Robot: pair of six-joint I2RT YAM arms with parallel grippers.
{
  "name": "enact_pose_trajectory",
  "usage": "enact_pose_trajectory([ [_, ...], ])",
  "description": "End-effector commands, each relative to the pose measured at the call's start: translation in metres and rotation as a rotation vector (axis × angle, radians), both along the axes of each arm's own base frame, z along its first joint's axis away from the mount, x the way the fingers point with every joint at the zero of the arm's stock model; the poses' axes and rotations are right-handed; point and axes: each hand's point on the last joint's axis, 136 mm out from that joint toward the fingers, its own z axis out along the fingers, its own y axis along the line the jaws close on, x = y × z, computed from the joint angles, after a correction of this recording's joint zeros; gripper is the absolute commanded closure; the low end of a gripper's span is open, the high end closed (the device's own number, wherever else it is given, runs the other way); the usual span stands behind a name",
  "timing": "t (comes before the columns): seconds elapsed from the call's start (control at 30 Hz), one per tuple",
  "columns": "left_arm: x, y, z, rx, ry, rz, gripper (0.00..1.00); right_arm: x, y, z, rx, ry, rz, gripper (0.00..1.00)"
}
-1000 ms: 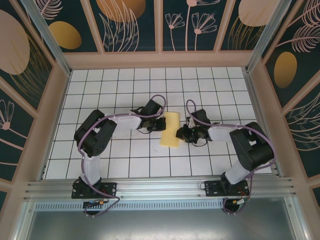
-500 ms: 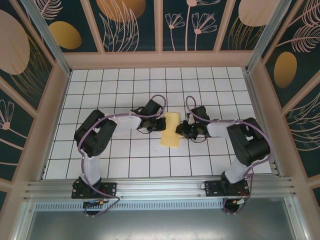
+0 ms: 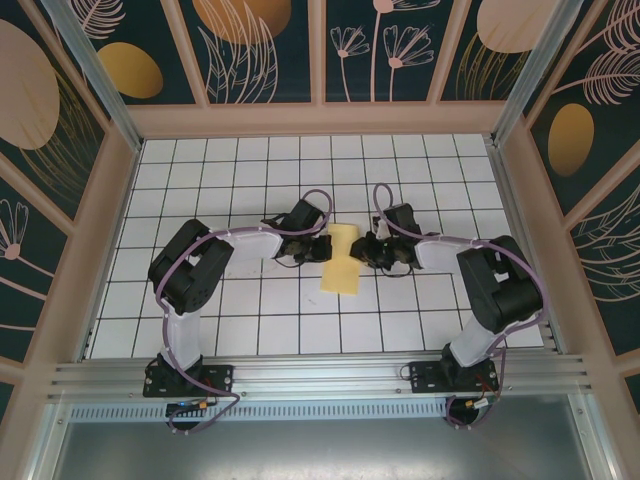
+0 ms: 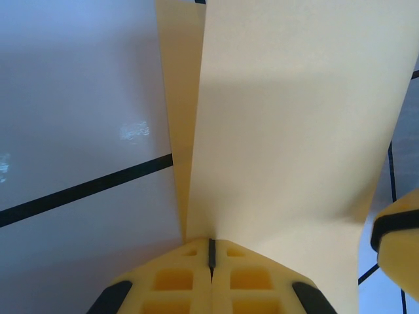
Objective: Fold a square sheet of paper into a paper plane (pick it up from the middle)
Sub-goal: Fold the square sheet of paper in half at the center of the table.
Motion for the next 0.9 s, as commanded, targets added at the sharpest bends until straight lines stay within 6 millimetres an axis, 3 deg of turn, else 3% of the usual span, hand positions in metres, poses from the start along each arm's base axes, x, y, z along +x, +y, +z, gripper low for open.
enact_pose_trajectory([
  [0.0, -0.031, 0.034, -0.050, 0.173, 0.123, -0.004, 1.00, 0.002, -0.004, -0.015, -0.026, 0.025, 0.006, 0.78],
  [0.2, -0.032, 0.036, -0.051, 0.178, 0.124, -0.004, 1.00, -0.005, -0.018, -0.038, -0.094, 0.079, -0.027, 0.78],
  [0.5, -0.032, 0.035, -0.051, 0.178, 0.124, -0.007, 1.00, 0.024, -0.002, 0.014, -0.007, -0.042, -0.001, 0.78],
  [0.63, -0.032, 0.034, -0.051, 0.174, 0.123, -0.006, 1.00, 0.029, -0.006, 0.000, -0.014, -0.018, -0.009, 0.78],
  [0.8, -0.032, 0.036, -0.052, 0.179, 0.123, -0.002, 1.00, 0.019, -0.015, -0.028, -0.051, 0.049, -0.023, 0.78],
  [0.87, -0.033, 0.037, -0.052, 0.180, 0.123, -0.002, 1.00, 0.018, -0.018, -0.031, -0.059, 0.054, -0.029, 0.78],
])
